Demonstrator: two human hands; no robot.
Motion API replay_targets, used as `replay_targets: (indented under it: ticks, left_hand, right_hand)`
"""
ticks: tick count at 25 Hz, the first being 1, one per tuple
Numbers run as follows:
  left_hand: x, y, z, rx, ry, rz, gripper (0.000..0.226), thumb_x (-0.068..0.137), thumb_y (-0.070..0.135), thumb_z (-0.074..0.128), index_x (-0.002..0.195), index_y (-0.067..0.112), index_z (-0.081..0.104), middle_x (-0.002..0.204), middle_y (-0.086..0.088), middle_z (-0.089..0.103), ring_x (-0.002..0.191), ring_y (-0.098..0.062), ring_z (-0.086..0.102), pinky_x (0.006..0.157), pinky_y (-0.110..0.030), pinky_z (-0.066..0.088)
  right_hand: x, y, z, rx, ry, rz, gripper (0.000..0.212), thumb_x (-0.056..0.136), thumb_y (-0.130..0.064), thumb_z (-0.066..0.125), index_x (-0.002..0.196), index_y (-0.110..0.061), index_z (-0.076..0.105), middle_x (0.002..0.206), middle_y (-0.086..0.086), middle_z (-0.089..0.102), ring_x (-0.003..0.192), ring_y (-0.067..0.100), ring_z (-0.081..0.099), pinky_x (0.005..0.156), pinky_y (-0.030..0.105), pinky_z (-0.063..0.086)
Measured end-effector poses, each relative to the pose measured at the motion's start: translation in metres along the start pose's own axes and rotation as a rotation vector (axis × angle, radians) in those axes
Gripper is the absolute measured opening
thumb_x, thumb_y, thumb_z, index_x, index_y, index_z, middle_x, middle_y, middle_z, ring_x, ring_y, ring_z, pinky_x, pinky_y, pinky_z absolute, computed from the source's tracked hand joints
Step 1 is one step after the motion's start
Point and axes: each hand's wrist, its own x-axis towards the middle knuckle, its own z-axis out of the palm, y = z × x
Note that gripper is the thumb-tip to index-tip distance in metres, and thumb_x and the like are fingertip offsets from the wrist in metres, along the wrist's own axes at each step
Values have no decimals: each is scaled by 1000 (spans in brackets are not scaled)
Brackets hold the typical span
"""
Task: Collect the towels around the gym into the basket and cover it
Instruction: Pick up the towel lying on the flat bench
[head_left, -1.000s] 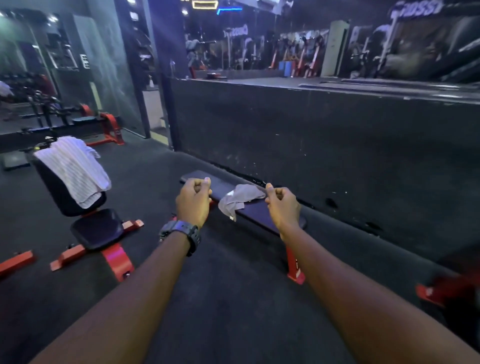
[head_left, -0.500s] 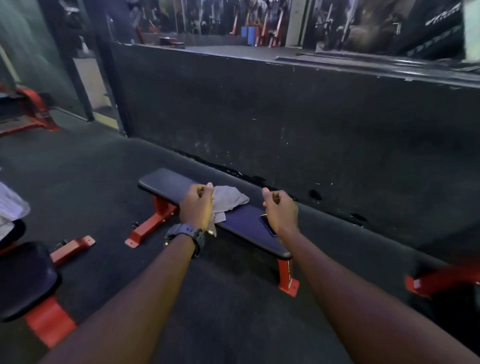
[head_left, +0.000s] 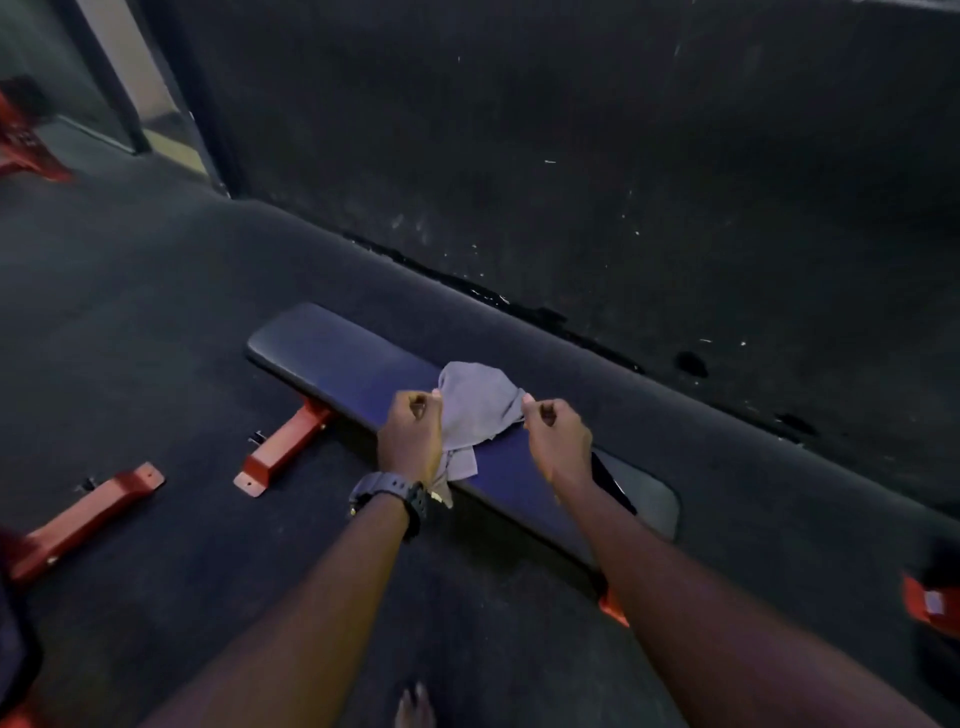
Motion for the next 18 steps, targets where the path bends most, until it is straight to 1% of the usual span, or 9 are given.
replay_targets:
  ticks: [4, 8, 10, 11, 12, 13, 14, 16, 18]
  left_hand:
    - [113, -41, 48, -3, -8, -81, 19, 96, 39, 56, 99, 20, 56, 95, 0, 64, 94, -27, 61, 76, -30, 39]
    - [219, -115, 106, 51, -50, -183, 18, 95, 38, 56, 104, 24, 49, 83, 15, 54, 95, -26, 58, 72, -29, 35]
    - [260, -155, 131, 108, -68, -218, 22, 93, 37, 58, 110, 26, 49, 94, 13, 58, 107, -28, 59, 71, -30, 38]
    - [277, -175, 140, 158, -63, -218, 31, 92, 37, 60, 119, 24, 51, 111, 5, 62, 119, -29, 56, 79, -32, 42]
    - [292, -193, 148, 240, -62, -218, 48, 91, 38, 62, 134, 22, 49, 134, -3, 58, 134, -31, 47, 95, -37, 44]
    - [305, -213, 158, 348, -55, -236, 65, 89, 41, 64, 147, 22, 40, 152, -8, 45, 145, -33, 34, 109, -45, 37]
    - [313, -230, 168, 453, -37, -265, 77, 88, 48, 64, 154, 25, 31, 160, -11, 33, 149, -35, 25, 116, -50, 29]
    - [320, -258, 190, 611, 19, -290, 88, 84, 62, 60, 156, 28, 24, 156, -17, 35, 143, -40, 31, 113, -55, 26]
    - [318, -274, 205, 657, 30, -295, 87, 80, 69, 54, 153, 26, 30, 143, -17, 52, 130, -39, 47, 108, -54, 30]
  right_hand:
    - [95, 20, 64, -62, 0, 32, 39, 97, -51, 52, 96, -14, 63, 102, 9, 72, 100, 31, 65, 74, 32, 42]
    - [197, 71, 149, -95, -27, 128, 36, 97, -45, 56, 104, -10, 63, 104, 11, 70, 106, 34, 65, 75, 29, 39]
    - [239, 103, 193, -161, -17, 102, 37, 95, -46, 60, 109, -12, 62, 111, 13, 68, 111, 36, 62, 84, 35, 46]
    - [256, 117, 213, -252, 5, 82, 47, 92, -53, 60, 121, -16, 59, 124, 15, 64, 119, 36, 58, 94, 40, 45]
    - [271, 127, 231, -362, 32, 82, 61, 89, -62, 58, 133, -21, 53, 139, 16, 55, 129, 37, 50, 103, 44, 40]
    - [287, 138, 250, -445, 67, 97, 74, 84, -71, 56, 143, -28, 44, 150, 15, 45, 137, 37, 42, 110, 48, 33]
    - [301, 147, 267, -484, 89, 126, 86, 79, -79, 54, 149, -33, 35, 157, 15, 36, 143, 37, 35, 114, 52, 28]
    - [318, 162, 293, -548, 78, 141, 102, 68, -88, 51, 152, -37, 22, 157, 17, 34, 143, 40, 32, 115, 57, 27]
    - [324, 175, 304, -660, 24, 51, 103, 69, -80, 58, 153, -35, 19, 146, 20, 43, 131, 43, 41, 105, 55, 36]
